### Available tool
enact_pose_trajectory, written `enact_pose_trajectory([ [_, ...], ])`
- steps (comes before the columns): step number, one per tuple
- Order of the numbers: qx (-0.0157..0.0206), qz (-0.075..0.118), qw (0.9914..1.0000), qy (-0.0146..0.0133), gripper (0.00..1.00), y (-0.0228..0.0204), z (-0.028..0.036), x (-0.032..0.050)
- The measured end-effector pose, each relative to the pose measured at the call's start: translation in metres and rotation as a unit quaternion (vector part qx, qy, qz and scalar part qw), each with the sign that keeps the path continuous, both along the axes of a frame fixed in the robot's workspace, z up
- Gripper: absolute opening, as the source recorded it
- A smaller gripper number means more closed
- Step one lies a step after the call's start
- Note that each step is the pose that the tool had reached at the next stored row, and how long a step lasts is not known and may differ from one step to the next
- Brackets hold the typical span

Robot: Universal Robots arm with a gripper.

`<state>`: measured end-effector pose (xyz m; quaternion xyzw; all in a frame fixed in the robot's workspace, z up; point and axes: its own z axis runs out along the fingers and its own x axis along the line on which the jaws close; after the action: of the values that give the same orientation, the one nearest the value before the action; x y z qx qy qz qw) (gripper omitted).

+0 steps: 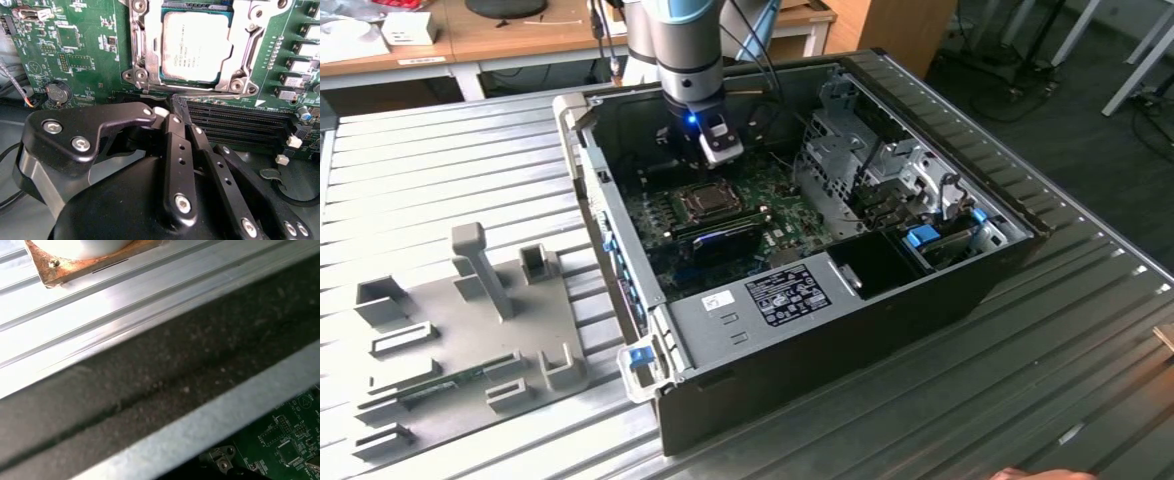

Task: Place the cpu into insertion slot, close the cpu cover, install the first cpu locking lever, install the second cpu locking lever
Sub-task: 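Install the first cpu locking lever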

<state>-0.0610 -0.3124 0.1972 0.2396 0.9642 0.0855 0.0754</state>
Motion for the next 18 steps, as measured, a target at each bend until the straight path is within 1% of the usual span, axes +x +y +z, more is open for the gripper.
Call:
enact_pose_trajectory([
  [8, 0.0017, 0.000, 1.00000, -0.0001, 0.11, 0.0000, 0.0026, -0.0012],
  [12, 0.0016, 0.000, 1.00000, -0.0003, 0.11, 0.0000, 0.0026, -0.0013],
  [18, 0.0016, 0.000, 0.99998, -0.0053, 0.11, 0.0000, 0.0017, -0.0013],
])
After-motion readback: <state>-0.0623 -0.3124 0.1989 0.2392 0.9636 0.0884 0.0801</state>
